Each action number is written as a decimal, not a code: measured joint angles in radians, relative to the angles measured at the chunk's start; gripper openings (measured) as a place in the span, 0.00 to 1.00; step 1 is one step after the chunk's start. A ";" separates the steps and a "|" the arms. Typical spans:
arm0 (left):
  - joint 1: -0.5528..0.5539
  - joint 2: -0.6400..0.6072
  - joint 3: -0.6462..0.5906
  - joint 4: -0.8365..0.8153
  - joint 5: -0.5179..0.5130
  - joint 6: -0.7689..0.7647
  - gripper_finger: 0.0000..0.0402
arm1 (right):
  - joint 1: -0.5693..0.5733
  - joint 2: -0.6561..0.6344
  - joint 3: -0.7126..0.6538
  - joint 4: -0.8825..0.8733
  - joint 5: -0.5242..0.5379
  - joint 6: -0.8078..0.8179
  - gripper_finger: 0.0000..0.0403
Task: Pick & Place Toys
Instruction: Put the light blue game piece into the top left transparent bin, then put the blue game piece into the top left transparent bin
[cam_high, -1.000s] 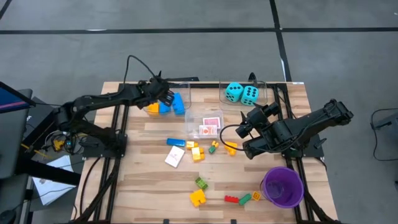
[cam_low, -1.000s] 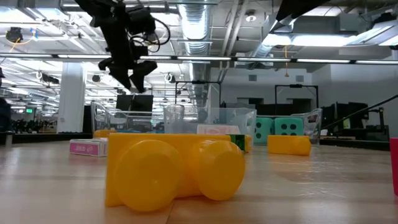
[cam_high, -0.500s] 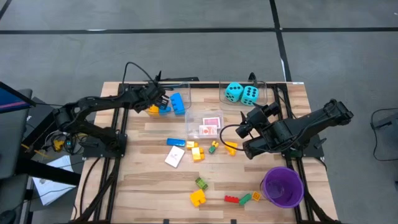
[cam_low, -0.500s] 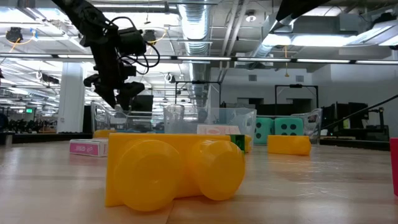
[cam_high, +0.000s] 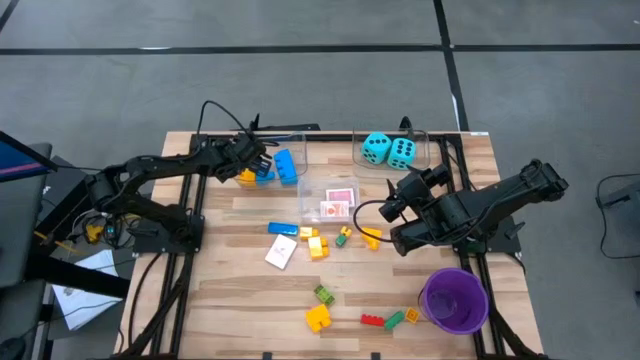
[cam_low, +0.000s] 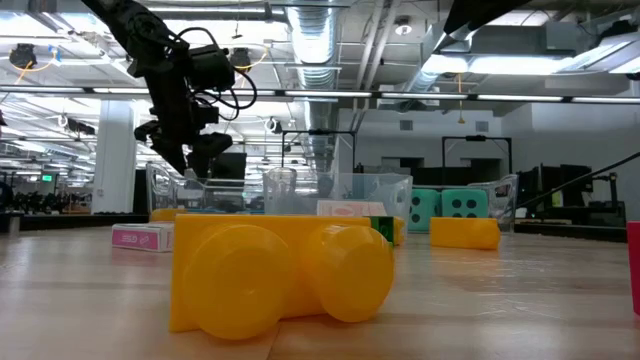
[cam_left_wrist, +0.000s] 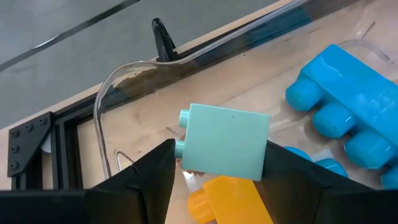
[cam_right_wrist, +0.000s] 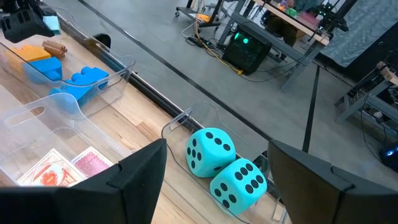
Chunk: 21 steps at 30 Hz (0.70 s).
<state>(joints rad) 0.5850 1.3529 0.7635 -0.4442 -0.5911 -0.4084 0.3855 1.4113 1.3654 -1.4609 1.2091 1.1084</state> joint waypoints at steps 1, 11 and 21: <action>0.000 0.000 0.000 0.000 0.000 0.000 0.53 | 0.000 0.000 0.000 0.000 0.000 0.000 0.67; 0.000 0.000 0.000 0.000 0.000 0.000 0.58 | 0.000 0.000 0.000 0.000 0.000 0.000 0.67; -0.005 -0.006 0.000 -0.001 0.001 0.009 0.58 | 0.000 0.000 0.000 0.000 0.000 0.000 0.67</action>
<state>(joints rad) 0.5802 1.3473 0.7632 -0.4453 -0.5900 -0.3993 0.3855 1.4113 1.3655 -1.4609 1.2091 1.1084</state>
